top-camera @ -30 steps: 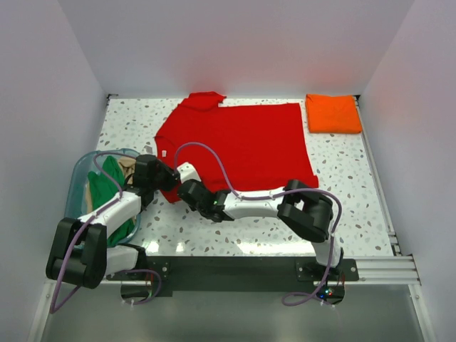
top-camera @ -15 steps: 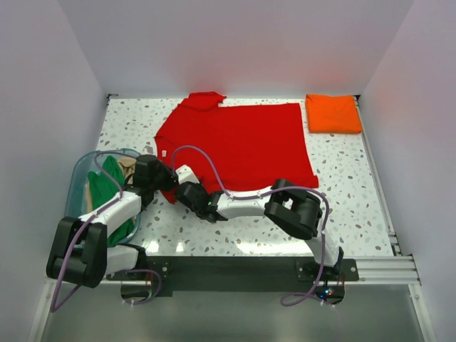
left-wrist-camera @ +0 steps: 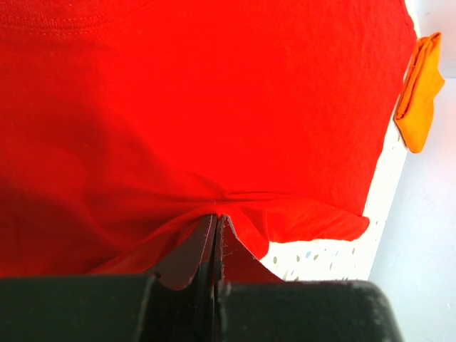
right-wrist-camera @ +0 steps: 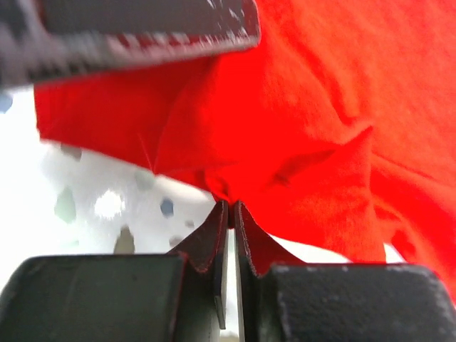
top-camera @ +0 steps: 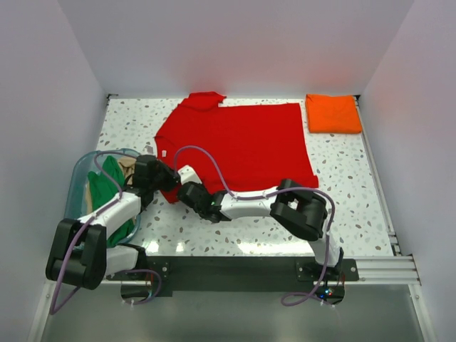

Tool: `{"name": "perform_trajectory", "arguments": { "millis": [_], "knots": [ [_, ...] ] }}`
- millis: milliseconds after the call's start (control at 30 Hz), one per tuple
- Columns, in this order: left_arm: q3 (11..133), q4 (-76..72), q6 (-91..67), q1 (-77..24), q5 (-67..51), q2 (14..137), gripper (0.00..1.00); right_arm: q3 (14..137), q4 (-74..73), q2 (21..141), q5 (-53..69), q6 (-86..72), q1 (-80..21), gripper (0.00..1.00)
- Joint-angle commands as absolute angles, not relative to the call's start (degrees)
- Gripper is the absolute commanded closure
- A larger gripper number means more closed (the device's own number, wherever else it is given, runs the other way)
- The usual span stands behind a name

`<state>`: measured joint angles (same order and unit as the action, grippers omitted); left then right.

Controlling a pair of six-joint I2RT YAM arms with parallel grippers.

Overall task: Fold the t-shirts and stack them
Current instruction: Flatten the tshirt out

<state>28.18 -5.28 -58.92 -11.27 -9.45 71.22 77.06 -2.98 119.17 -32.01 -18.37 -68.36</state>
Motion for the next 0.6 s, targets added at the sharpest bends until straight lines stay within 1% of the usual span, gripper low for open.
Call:
{"name": "perform_trajectory", "arguments": {
  "millis": [0,200,333,433,467,533,567],
  "knots": [
    [26.99,-7.91,-57.83,-10.81,-10.99,68.38,1.00,75.24,-4.13,110.68,-30.77,-19.33,-68.64,0.96],
    [24.09,-4.58,-57.57,-10.90,-12.13,62.32,1.00,70.67,-7.82,104.07,-25.58,-20.74,-68.64,0.97],
    [20.06,-1.68,-58.00,-11.16,-13.35,55.66,1.00,66.38,-9.40,99.16,-20.84,-21.88,-68.64,0.97],
    [17.67,2.09,-57.83,-11.25,-13.62,50.73,0.94,62.59,-9.67,96.86,-17.85,-22.32,-68.64,0.97],
    [17.14,2.81,-57.83,-11.42,-13.88,49.58,0.89,61.62,-9.93,95.38,-16.10,-22.32,-68.64,0.97],
    [15.74,5.25,-57.57,-11.60,-14.67,46.08,0.83,58.28,-10.02,93.61,-14.68,-22.32,-68.56,0.97],
    [15.38,6.23,-57.31,-11.69,-14.85,45.01,0.76,56.97,-9.58,91.86,-13.63,-22.59,-68.64,0.97]
  ]
}}
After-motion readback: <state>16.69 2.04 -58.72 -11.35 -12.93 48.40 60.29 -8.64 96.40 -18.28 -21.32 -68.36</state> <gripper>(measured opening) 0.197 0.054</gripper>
